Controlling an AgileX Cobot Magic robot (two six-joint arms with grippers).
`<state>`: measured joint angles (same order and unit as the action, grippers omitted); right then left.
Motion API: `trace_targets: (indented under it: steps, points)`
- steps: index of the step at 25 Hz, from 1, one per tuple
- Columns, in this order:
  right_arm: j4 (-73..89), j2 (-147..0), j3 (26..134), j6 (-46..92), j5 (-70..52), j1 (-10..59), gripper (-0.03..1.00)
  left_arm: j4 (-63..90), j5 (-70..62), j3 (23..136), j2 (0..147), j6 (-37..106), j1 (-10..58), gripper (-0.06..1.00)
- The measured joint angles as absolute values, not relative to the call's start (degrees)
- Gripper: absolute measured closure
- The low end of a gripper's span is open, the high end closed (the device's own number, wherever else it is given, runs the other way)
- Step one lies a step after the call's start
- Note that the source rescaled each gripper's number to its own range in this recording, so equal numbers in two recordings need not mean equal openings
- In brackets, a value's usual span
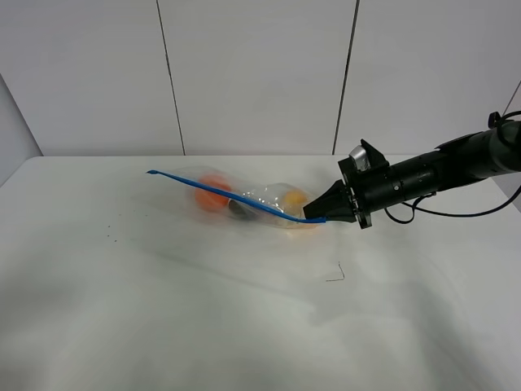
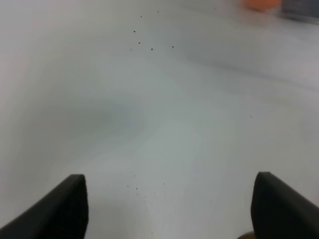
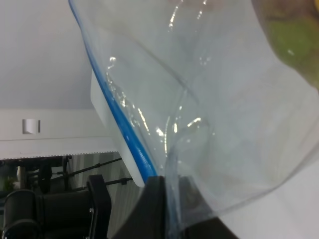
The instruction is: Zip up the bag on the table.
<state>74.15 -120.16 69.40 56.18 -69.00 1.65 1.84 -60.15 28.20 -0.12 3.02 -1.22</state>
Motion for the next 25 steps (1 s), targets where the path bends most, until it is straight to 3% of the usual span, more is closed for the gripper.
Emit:
trace_targets:
  steps: [4, 6, 8, 11, 13, 17, 25]
  points:
    - [73.7, -120.2, 69.4, 56.2, -69.0, 1.7, 0.96, 1.8, -60.2, 28.2, -0.2, 3.0, -1.2, -0.03]
    - [73.5, -120.2, 69.4, 56.2, -69.0, 1.7, 0.89, 1.8, -60.2, 28.2, -0.3, 3.0, -1.2, -0.03]
    - [73.4, -120.2, 69.4, 56.0, -68.8, 1.7, 0.68, 1.9, -60.2, 28.2, -0.3, 3.0, -1.2, -0.03]
    - [72.6, -120.1, 69.4, 54.4, -68.6, 1.7, 0.22, 1.9, -60.2, 28.2, -0.3, 3.0, -1.2, -0.03]
    - [70.6, -119.4, 69.6, 53.1, -68.6, 1.7, 0.07, 1.9, -60.2, 28.2, -0.3, 3.0, -1.2, -0.03]
    - [60.8, -117.3, 73.8, 46.4, -68.0, 1.7, 0.00, 1.9, -60.2, 28.2, -0.3, 3.0, -1.2, -0.03]
    - [32.8, -111.5, 86.9, 26.2, -67.0, 1.7, 0.00, 1.9, -60.2, 28.2, -0.3, 2.9, 0.2, -0.03]
